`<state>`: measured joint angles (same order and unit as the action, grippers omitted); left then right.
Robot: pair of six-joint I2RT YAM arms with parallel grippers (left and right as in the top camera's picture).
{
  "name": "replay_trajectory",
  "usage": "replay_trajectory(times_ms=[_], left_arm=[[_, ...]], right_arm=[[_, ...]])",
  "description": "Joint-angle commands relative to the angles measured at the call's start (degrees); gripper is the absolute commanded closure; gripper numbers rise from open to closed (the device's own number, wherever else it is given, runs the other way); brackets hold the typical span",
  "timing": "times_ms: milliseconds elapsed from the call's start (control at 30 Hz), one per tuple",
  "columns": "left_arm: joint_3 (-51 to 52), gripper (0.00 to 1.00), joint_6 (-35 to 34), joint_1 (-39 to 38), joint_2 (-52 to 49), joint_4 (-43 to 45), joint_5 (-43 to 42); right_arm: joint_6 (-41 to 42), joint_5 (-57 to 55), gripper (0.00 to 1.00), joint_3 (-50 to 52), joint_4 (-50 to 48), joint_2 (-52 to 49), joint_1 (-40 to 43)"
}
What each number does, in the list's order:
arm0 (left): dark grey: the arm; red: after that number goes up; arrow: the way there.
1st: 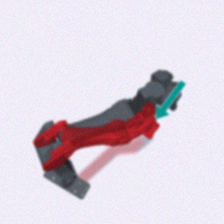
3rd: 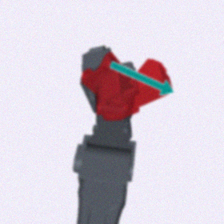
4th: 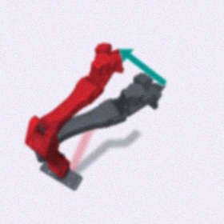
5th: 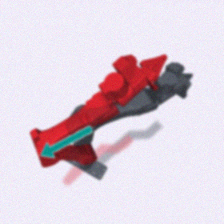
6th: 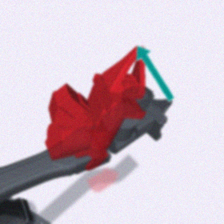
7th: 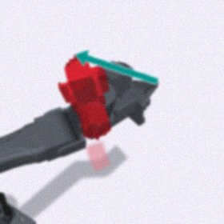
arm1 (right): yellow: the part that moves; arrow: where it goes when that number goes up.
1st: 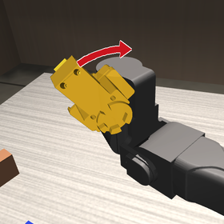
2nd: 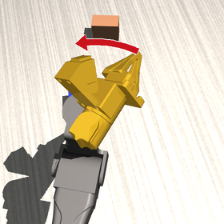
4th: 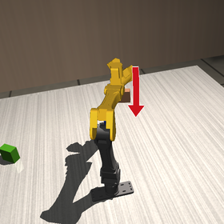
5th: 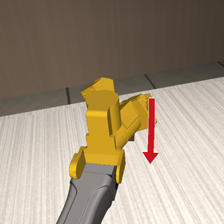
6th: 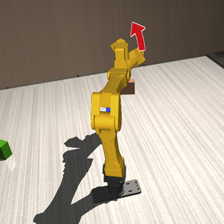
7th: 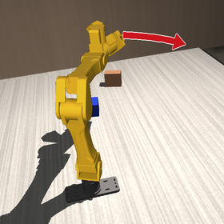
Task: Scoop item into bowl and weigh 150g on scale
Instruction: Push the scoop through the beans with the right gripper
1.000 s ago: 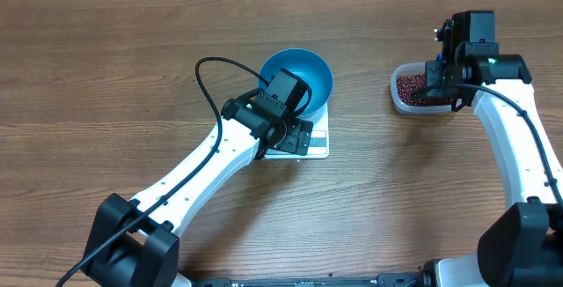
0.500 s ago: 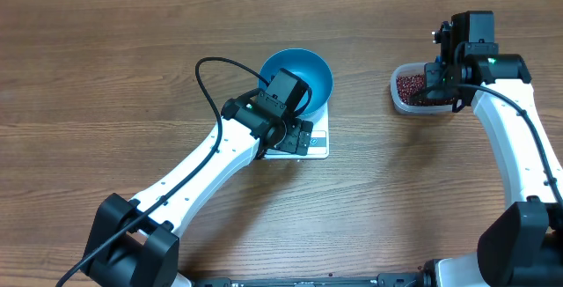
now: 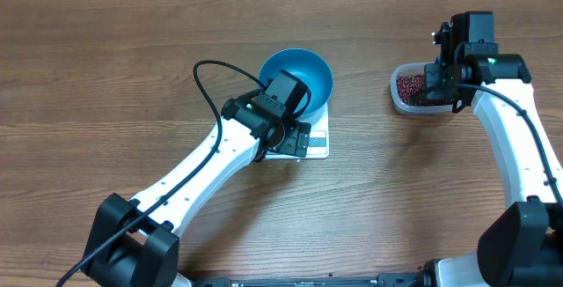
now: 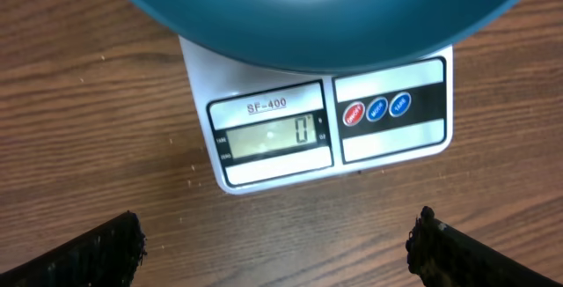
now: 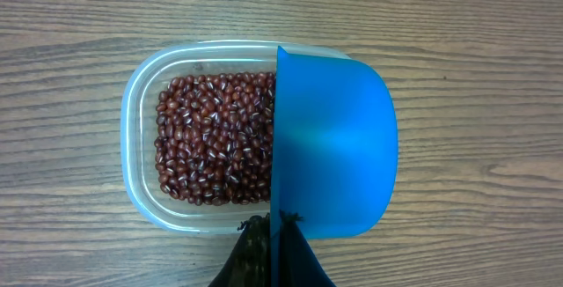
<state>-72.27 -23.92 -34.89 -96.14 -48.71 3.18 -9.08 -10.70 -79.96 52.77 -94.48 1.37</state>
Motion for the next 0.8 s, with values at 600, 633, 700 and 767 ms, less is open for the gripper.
replay_trajectory(times_ms=[600,633,700,767], left_arm=[[-0.57,0.0,-0.96,-0.48,-0.35,-0.72,-2.16],[-0.57,0.01,-0.96,-0.48,-0.35,-0.72,-2.16],[-0.57,0.0,-0.96,-0.48,-0.35,-0.72,-2.16],[-0.57,0.0,-0.96,-0.48,-0.35,-0.72,-2.16]], right_arm=[[-1.75,3.26,0.96,-7.87,4.83,-0.33,-0.02],[-1.97,3.26,0.96,-8.92,5.62,-0.33,-0.02],[-3.5,3.19,0.96,-10.23,6.91,-0.33,-0.02],[-4.96,2.95,0.97,-10.6,7.85,-0.33,-0.02]])
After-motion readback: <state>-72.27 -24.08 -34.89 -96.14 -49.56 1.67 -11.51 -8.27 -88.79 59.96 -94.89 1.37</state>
